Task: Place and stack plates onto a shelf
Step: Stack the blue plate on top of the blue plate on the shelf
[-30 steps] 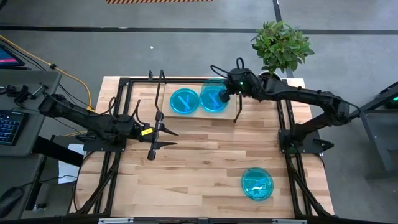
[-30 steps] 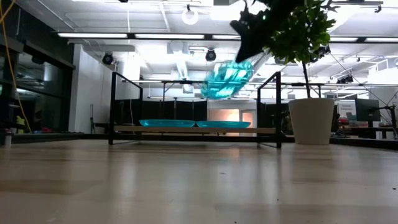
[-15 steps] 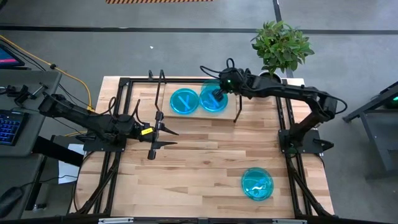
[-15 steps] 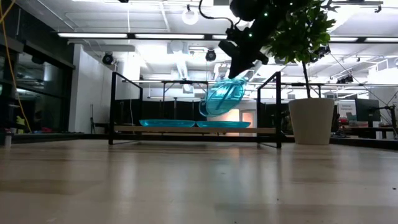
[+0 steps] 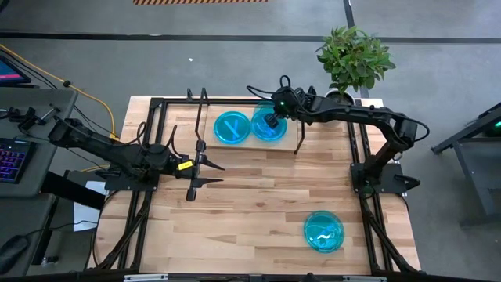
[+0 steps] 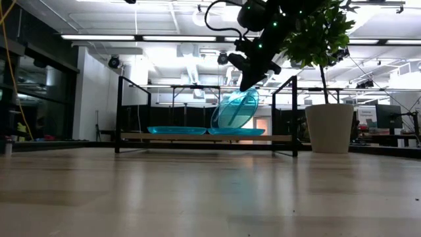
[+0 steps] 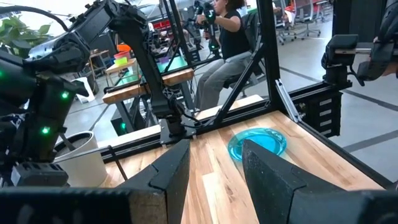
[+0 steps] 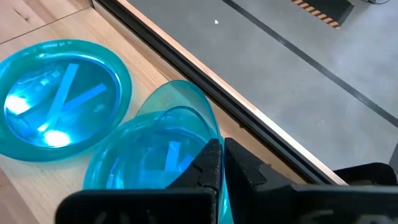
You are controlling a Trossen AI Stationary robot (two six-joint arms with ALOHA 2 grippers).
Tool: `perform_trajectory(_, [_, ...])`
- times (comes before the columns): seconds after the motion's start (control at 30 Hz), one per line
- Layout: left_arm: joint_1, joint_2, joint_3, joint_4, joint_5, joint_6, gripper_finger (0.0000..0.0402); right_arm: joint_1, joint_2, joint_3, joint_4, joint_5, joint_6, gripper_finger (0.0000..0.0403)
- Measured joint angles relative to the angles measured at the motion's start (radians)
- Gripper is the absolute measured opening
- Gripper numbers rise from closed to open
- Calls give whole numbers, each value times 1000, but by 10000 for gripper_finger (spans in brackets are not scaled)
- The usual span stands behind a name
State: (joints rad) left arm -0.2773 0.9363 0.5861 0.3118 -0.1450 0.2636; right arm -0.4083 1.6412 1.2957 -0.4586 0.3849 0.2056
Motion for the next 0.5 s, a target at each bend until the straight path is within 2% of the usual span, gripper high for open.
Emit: perform_trajectory(0.5, [0,0,0,-1,0,-1,138,-4,3,-1,13,-24,45,0])
